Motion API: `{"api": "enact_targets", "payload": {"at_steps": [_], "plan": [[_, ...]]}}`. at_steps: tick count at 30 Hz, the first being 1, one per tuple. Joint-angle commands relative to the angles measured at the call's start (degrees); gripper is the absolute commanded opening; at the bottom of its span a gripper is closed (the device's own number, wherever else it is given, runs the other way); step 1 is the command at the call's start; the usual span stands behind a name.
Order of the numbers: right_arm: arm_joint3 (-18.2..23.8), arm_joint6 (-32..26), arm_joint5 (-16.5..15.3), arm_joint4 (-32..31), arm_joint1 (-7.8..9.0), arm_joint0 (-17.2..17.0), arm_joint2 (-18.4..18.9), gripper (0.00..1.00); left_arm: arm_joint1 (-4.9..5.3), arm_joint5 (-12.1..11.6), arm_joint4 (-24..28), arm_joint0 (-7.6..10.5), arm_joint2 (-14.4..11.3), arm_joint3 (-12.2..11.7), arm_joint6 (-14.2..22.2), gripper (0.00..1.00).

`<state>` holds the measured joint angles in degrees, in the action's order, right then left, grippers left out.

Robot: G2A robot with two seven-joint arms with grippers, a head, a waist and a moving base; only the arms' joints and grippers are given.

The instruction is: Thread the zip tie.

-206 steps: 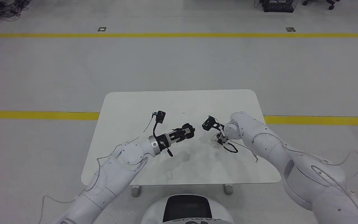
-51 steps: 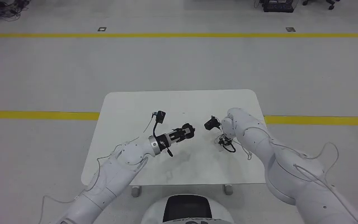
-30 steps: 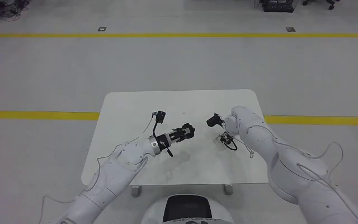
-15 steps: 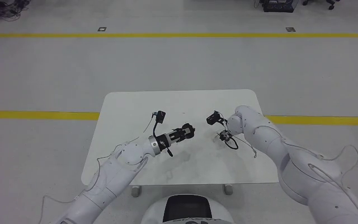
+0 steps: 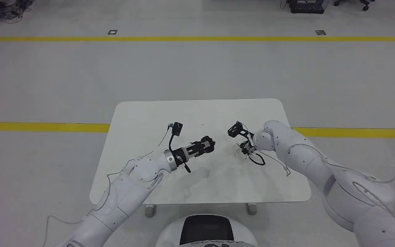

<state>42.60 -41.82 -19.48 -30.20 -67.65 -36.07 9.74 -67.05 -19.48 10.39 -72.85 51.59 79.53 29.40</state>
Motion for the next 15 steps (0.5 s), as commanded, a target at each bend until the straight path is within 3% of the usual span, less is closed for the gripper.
{"api": "enact_targets", "payload": {"at_steps": [1,9,15], "plan": [[1.42,0.32,0.0,0.05,1.07,-0.13,0.0,0.0,0.0,0.0,0.0,0.0,0.0,0.0,0.0,0.0],[7.38,2.1,0.0,-0.9,4.73,-0.84,0.0,0.0,0.0,0.0,0.0,0.0,0.0,0.0,0.0,0.0],[7.55,2.14,0.0,-0.92,4.86,-0.86,0.0,0.0,0.0,0.0,0.0,0.0,0.0,0.0,0.0,0.0]]}}
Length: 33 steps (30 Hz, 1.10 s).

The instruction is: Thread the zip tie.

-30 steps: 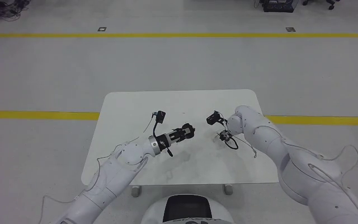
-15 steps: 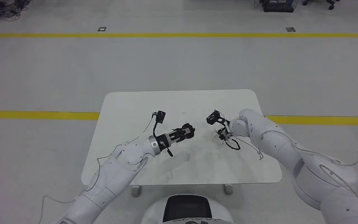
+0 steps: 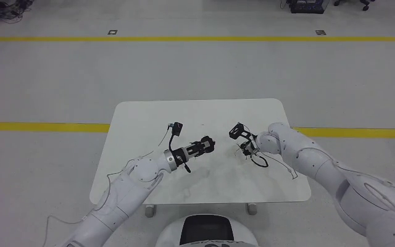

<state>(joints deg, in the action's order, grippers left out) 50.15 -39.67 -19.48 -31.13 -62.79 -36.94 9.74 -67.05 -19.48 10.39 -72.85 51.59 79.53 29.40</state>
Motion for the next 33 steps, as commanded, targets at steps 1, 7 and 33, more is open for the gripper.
{"api": "enact_targets", "payload": {"at_steps": [1,7,33], "plan": [[-0.01,-0.01,0.0,0.01,0.0,0.0,0.0,0.0,0.0,0.0,0.0,0.0,0.0,0.0,0.0,0.0],[1.11,4.45,0.0,-2.33,0.59,-1.54,1.15,0.0,0.0,0.0,0.0,0.0,0.0,0.0,0.0,0.0],[0.12,6.02,0.0,-3.25,-0.45,-2.15,1.05,0.2,0.0,0.0,0.0,0.0,0.0,0.0,0.0,0.0]]}}
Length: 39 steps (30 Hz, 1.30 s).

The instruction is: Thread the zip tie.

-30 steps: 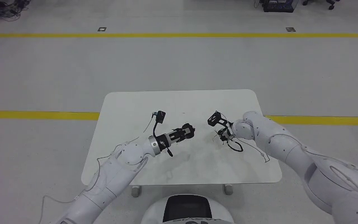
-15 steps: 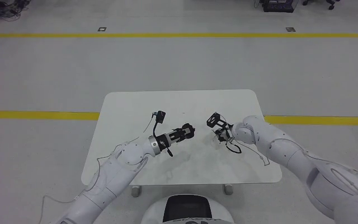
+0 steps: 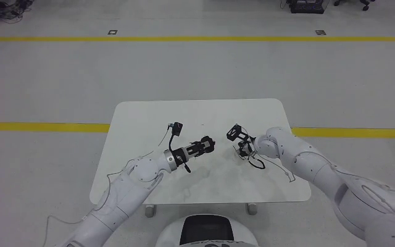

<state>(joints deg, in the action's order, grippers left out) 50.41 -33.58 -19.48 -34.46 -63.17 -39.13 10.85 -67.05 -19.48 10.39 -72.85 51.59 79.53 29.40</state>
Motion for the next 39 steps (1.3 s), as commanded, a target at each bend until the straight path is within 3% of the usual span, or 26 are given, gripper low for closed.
{"api": "enact_targets", "payload": {"at_steps": [1,20,32,35,37,39], "plan": [[-0.39,-0.24,0.0,0.2,-0.21,0.14,-0.18,0.19,0.0,0.0,0.0,0.0,0.0,0.0,0.0,0.0],[-5.33,-4.64,0.0,0.63,-3.19,0.17,0.66,0.09,0.0,0.0,0.0,0.0,0.0,0.0,0.0,0.0],[-8.52,-5.27,0.0,-0.33,-5.42,0.14,1.11,0.09,0.0,0.0,0.0,0.0,0.0,0.0,0.0,0.0],[-8.97,-5.3,0.0,-0.76,-5.76,0.05,1.33,0.13,0.0,0.0,0.0,0.0,0.0,0.0,0.0,0.0],[-9.21,-5.34,0.0,-1.09,-5.93,0.0,1.48,0.23,0.0,0.0,0.0,0.0,0.0,0.0,0.0,0.0],[-9.42,-5.34,0.0,-1.35,-6.08,-0.08,1.71,0.22,0.0,0.0,0.0,0.0,0.0,0.0,0.0,0.0]]}}
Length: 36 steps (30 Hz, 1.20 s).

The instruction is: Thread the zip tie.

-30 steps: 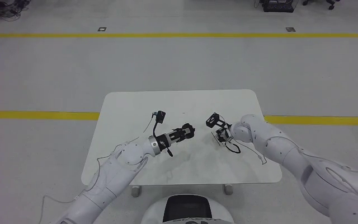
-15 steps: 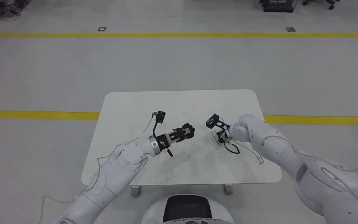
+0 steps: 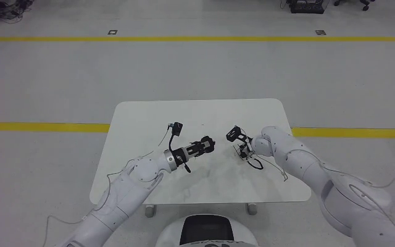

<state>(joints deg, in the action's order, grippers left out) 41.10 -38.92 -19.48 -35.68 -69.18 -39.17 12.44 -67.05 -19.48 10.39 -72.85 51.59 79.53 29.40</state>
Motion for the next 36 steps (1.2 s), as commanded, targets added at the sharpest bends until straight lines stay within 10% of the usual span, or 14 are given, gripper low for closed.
{"api": "enact_targets", "payload": {"at_steps": [1,36], "plan": [[-0.18,0.02,0.0,-0.26,-0.12,-0.08,0.23,0.22,0.0,0.0,0.0,0.0,0.0,0.0,0.0,0.0],[9.45,-0.55,0.0,-1.73,4.95,-2.91,3.74,0.2,0.0,0.0,0.0,0.0,0.0,0.0,0.0,0.0]]}}
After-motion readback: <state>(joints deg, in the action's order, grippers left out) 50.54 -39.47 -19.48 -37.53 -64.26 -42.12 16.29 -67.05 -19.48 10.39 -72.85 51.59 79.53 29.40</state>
